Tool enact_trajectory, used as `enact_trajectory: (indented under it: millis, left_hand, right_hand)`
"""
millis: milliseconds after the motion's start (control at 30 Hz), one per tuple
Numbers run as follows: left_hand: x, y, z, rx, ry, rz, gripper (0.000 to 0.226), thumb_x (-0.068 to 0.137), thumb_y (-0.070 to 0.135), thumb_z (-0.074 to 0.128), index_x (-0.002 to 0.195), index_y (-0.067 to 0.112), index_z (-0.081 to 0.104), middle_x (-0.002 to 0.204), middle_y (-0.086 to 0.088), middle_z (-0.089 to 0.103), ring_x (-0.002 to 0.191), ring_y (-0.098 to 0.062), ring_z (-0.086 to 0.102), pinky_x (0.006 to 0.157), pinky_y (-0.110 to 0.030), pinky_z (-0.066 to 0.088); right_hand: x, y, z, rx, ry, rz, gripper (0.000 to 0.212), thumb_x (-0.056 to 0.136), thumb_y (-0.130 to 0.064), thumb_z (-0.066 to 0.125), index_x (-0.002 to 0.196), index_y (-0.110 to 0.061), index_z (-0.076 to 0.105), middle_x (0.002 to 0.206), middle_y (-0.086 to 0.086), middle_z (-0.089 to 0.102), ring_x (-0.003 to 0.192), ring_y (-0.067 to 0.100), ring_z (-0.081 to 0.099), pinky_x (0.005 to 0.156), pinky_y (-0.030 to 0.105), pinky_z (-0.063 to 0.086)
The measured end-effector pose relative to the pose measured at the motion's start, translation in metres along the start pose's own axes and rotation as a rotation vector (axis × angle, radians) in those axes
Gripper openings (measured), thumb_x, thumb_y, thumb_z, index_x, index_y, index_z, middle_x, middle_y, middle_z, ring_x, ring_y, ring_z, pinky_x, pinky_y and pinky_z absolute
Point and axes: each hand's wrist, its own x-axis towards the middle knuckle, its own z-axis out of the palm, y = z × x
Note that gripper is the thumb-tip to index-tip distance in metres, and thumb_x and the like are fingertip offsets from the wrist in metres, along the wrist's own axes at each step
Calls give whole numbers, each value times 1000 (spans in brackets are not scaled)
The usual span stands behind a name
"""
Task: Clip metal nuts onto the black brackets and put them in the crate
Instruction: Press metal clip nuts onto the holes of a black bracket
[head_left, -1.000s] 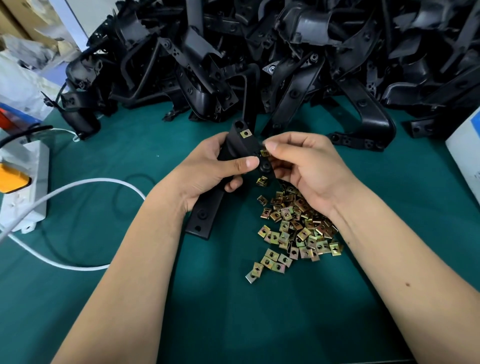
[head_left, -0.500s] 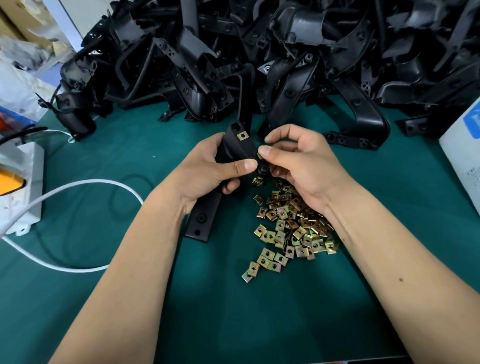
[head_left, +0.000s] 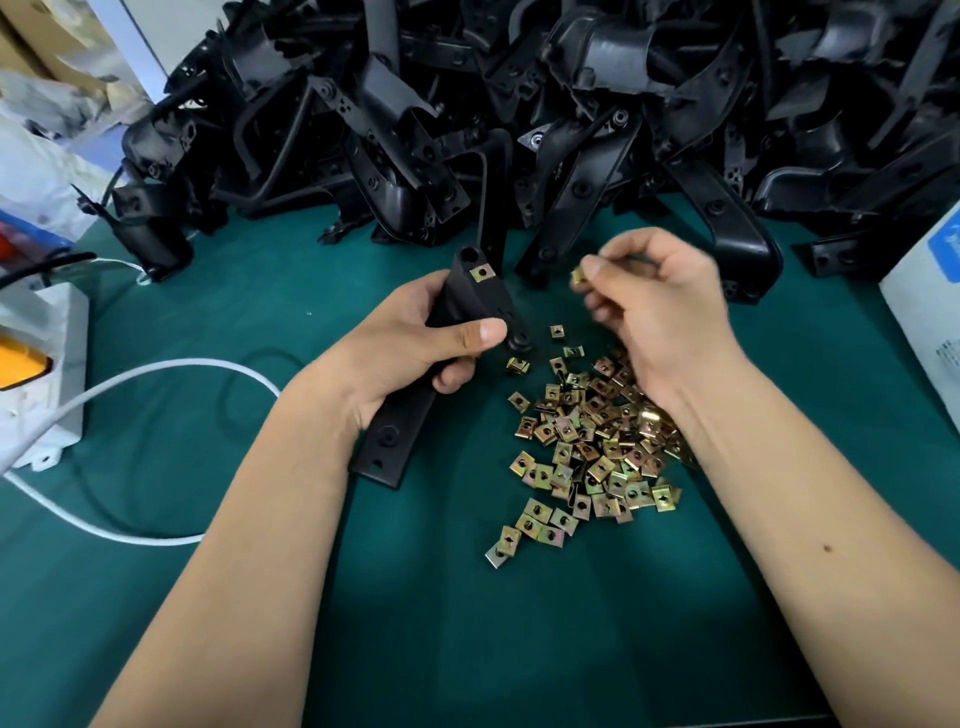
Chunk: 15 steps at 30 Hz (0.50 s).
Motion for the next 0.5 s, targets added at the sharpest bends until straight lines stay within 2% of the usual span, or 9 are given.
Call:
enact_trajectory:
  millis: [100,167,200,267,333,367,433,500]
  left_hand:
    - [-1,1,-2,-85,26,20,24,83,14,73,98,11,54,67,2,53,45,-10,41,43,-20,33]
    - [0,1,1,-111,63,29,23,83,14,72,97,10,54,69,-1,50,46,-11,41,43,-20,32]
    - [0,2,1,-125,75,31,23,82,14,72,96,10,54,70,-2,50,47,-11,41,43,-20,32]
    - [1,2,2,-142,87,31,22,82,15,71,96,11,54,72,-2,49,47,-11,41,43,-19,31]
    - [0,2,2,-134,86,34,23,83,15,72,96,11,54,72,-3,49,48,-11,41,44,-20,32]
    - [0,2,2,-126,81,35,23,82,15,72,96,11,55,72,-3,50,48,-11,41,44,-20,32]
    - [0,2,3,-118,70,31,24,82,14,73,97,10,55,71,-2,51,48,-12,41,43,-20,33]
    - [0,3,4,-114,67,27,24,81,14,73,97,10,55,71,-2,51,48,-12,42,43,-20,33]
  right_hand:
    - [6,6,-8,-232,190,-158,14,86,-7,81,94,-12,72,79,2,75,72,12,70,74,28,60]
    - [8,5,-10,-311,237,-255,18,85,-8,81,101,-15,76,92,-3,77,85,5,73,85,26,60]
    - [9,4,-12,-388,229,-320,19,85,-8,80,102,-18,76,96,-7,76,90,2,73,87,23,59]
    - [12,0,-16,-682,123,-439,14,86,-15,79,96,-25,78,94,-13,74,89,3,70,85,25,57]
    - [10,0,-15,-977,-57,-460,6,86,-33,81,90,-29,78,88,-13,72,86,11,65,82,34,53]
    - [8,2,-13,-1066,-135,-438,14,83,-41,83,89,-30,78,87,-11,70,85,14,63,79,35,51]
    - [7,7,-10,-1151,-227,-411,24,79,-49,84,92,-29,77,87,-8,65,83,16,61,75,33,48]
    - [7,9,-7,-1162,-249,-405,24,81,-46,84,95,-28,76,89,-6,62,82,15,59,72,31,45]
